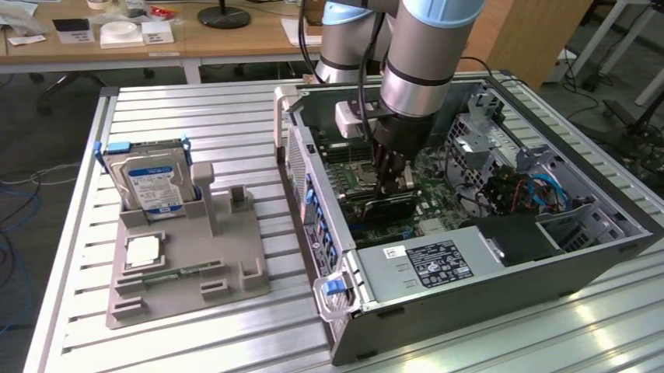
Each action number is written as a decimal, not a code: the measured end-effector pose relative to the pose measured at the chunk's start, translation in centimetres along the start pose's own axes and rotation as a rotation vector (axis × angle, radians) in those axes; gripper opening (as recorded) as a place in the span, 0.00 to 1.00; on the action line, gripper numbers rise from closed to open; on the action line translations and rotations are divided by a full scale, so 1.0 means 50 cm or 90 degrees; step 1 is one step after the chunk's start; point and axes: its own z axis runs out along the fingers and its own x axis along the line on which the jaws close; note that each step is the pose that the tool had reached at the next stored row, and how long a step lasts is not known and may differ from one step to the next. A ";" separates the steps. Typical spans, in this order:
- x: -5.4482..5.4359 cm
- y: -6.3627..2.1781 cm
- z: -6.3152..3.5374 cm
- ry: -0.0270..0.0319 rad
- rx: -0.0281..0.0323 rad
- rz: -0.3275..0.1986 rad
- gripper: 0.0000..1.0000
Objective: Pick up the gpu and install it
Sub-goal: 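Press down on the gpu until it lock into place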
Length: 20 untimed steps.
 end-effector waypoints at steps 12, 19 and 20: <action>0.000 0.000 0.002 0.0000 0.0000 0.000 0.11; 0.000 0.001 0.005 0.0001 -0.0001 0.000 0.11; 0.000 0.001 0.005 0.0001 0.0000 0.000 0.11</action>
